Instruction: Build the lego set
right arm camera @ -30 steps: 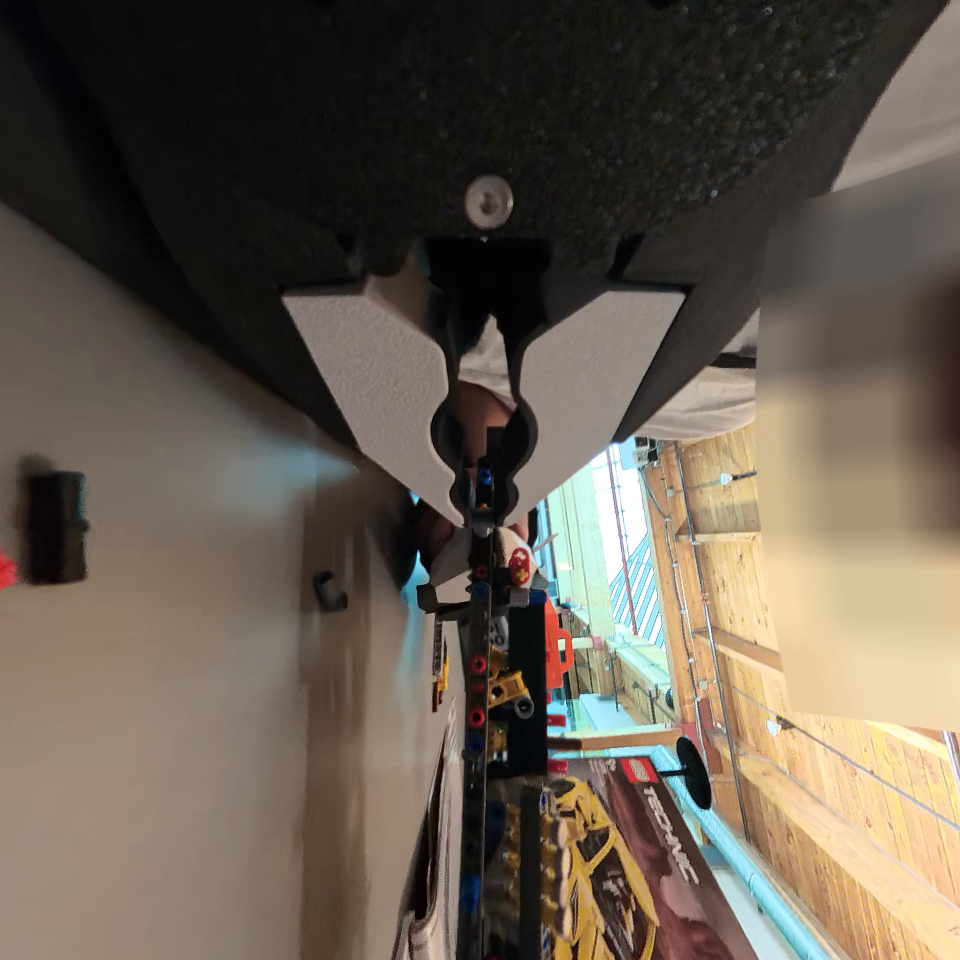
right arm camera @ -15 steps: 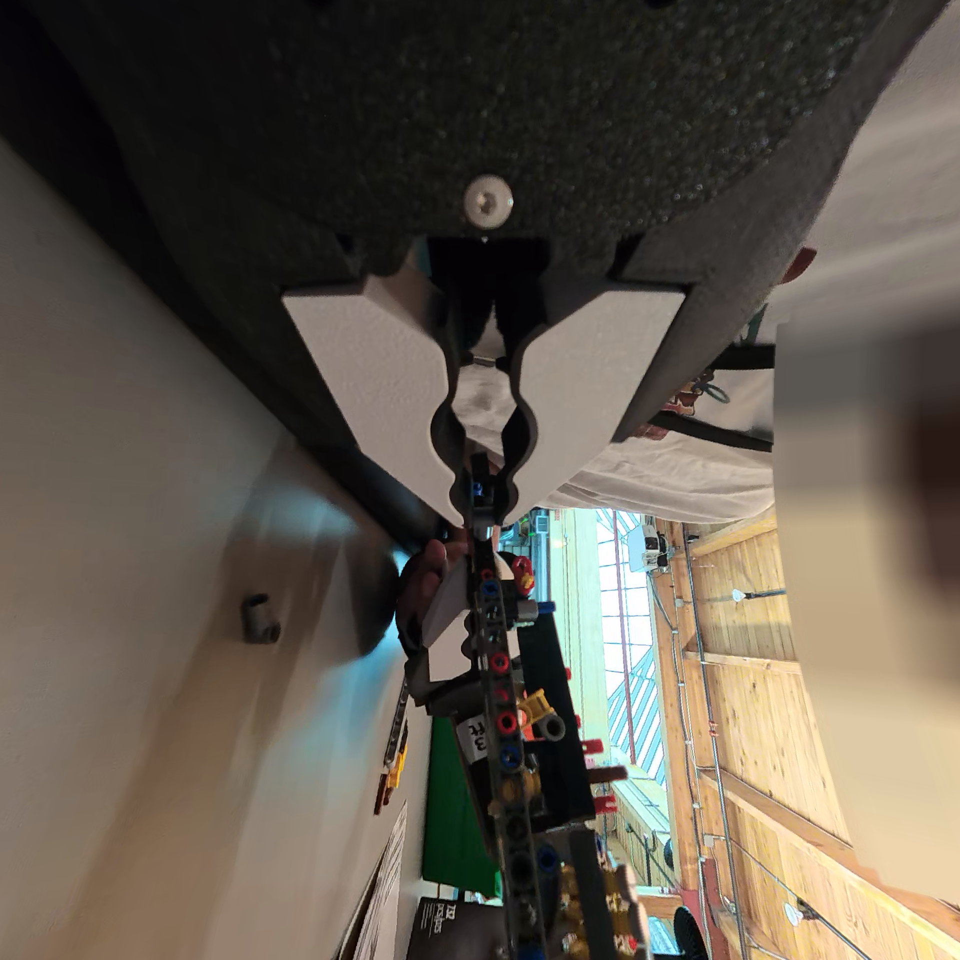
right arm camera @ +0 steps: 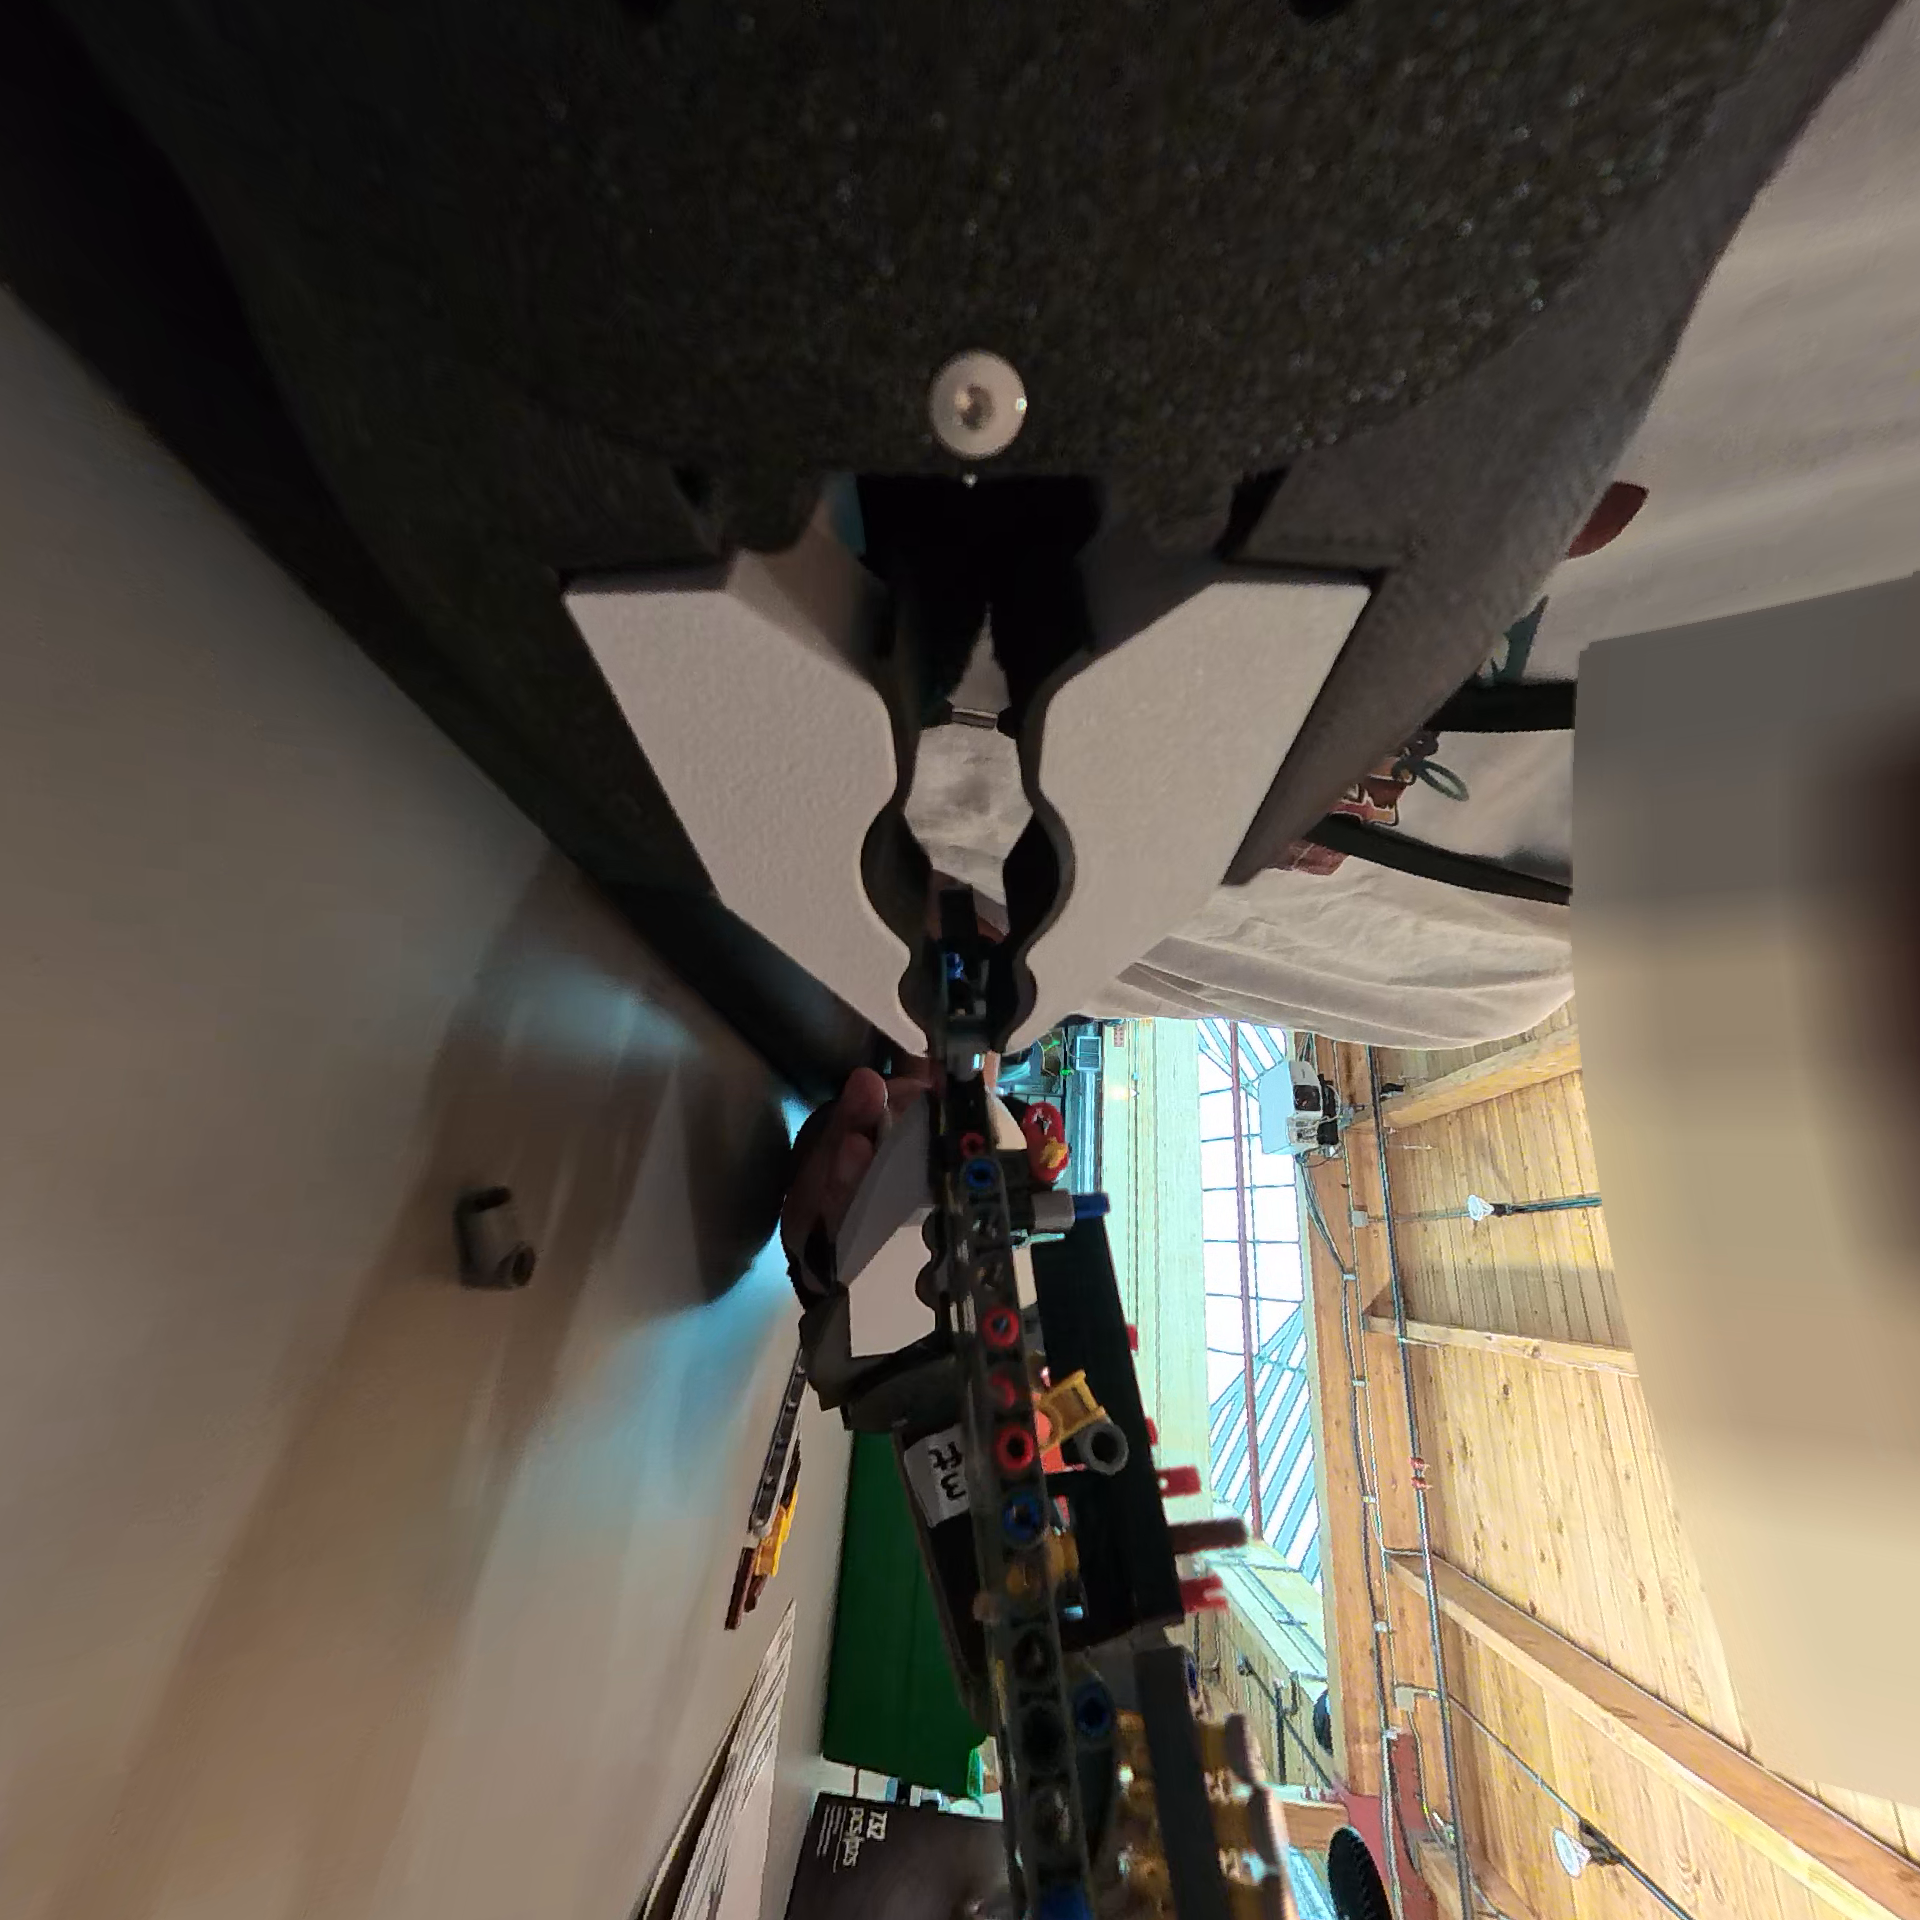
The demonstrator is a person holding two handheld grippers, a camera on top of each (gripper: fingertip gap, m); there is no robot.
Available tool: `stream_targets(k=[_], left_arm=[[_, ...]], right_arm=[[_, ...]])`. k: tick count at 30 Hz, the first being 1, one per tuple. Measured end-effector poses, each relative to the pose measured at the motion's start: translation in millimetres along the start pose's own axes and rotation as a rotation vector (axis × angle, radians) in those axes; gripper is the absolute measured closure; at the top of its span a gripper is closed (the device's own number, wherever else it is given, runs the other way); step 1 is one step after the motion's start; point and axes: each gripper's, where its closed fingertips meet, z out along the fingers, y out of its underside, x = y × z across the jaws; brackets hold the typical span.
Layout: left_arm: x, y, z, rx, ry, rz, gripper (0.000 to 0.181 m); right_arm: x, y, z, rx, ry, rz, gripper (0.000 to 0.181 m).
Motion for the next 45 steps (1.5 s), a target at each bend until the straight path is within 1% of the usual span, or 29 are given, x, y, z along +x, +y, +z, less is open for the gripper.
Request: stream_targets(k=[8,9,12,13,14,16,18,21,22,26,28,32,35,38,42,45], left_arm=[[-1,0,1,-0.005,-0.007,-0.001,0.175],[0,-1,0,0.001,0.000,-0.002,0.174],[2,-1,2,0.006,-0.001,0.031,0.174],[2,-2,1,0.011,-0.011,0.039,0.175],[1,-3,0,0.020,-0.012,0.035,0.175],[2,-6,-2,0.039,0.001,0.017,0.174],[3,-6,-2,0.035,0.008,0.017,0.174],[4,-4,-2,0.026,0.015,0.028,0.174],[5,-3,-2,0.020,0.016,0.038,0.174],[7,1,-1,-0.002,0.009,0.062,0.174],[6,1,-2,0.001,-0.002,0.064,0.175],[6,1,-2,0.001,-0.009,0.074,0.175],[3,0,-3,0.005,-0.028,0.075,0.174],[4,0,-4,0.010,-0.030,0.080,0.174],[4,-2,-5,0.022,-0.031,0.078,0.174],[4,-1,-5,0.020,-0.036,0.081,0.174]], right_arm=[[1,-4,1,0.028,0.014,-0.006,0.176],[0,-5,1,0.031,0.019,-0.038,0.176],[-3,-4,-2,0.018,0.055,-0.229,0.175],[-4,-1,-6,-0.007,0.059,-0.268,0.169],[-7,-3,-11,0.004,0.051,-0.286,0.158],[-16,-14,-23,0.080,0.021,-0.335,0.155],[-20,-21,-29,0.103,0.031,-0.402,0.150],[-20,-28,-30,0.088,0.094,-0.576,0.152],[-18,-31,-29,0.073,0.100,-0.590,0.152],[-24,-43,-29,0.077,-0.005,-0.511,0.151],[-26,-41,-28,0.047,-0.039,-0.486,0.149],[-23,-31,-24,-0.003,-0.023,-0.504,0.151],[-22,-30,-22,-0.010,-0.022,-0.517,0.151],[-28,-31,-25,0.020,-0.055,-0.528,0.150],[-39,-36,-36,0.114,-0.107,-0.565,0.152],[-45,-36,-39,0.138,-0.144,-0.575,0.152]])
